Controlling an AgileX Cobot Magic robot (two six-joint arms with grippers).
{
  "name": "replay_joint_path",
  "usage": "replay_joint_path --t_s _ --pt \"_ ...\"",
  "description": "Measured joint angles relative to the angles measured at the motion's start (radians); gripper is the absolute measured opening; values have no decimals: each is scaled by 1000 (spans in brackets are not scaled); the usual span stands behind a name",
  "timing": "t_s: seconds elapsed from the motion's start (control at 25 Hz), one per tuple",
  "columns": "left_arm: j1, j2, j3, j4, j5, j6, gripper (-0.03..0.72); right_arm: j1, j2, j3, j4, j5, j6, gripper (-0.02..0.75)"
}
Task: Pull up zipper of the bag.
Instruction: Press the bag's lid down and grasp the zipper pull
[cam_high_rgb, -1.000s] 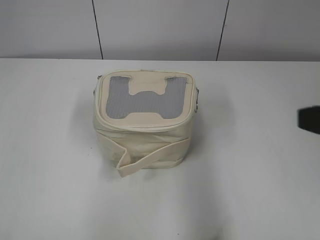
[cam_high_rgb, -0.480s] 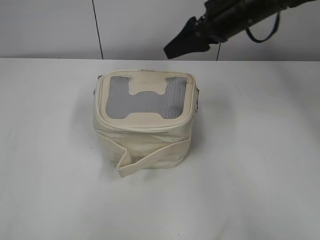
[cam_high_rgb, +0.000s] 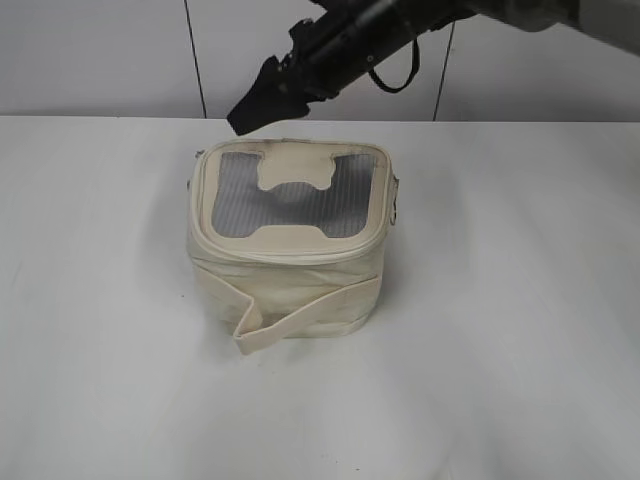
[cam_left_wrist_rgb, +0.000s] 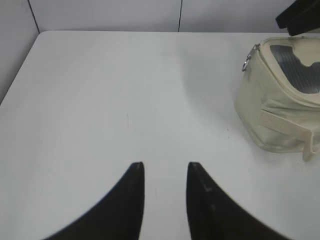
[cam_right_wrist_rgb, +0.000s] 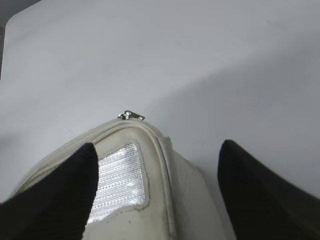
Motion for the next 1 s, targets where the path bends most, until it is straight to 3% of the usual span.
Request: replay_joint_path --t_s 0.12,0.24,0.36,0.44,0.56,0.72,0.84,1.0 --pt "0 1 0 2 -1 0 230 21 34 -7 -29 -1 2 546" --pt "0 20 -3 13 -14 8 230 25 50 -7 -53 -2 3 462" --pt "0 110 -13 0 -52 34 230 26 50 -9 -57 -3 5 326" --pt "0 203 -20 -66 -111 84 216 26 50 -10 -57 -3 5 196" --pt "0 393 -32 -307 -278 272 166 26 50 -10 -59 2 9 64" --pt "0 692 -92 -641 -399 632 146 26 50 -10 -60 3 12 54" --pt "28 936 -181 -829 -381 896 147 26 50 -10 -60 3 14 52" --pt "147 1229 -335 -1020 -203 1159 195 26 50 -10 -60 4 24 52"
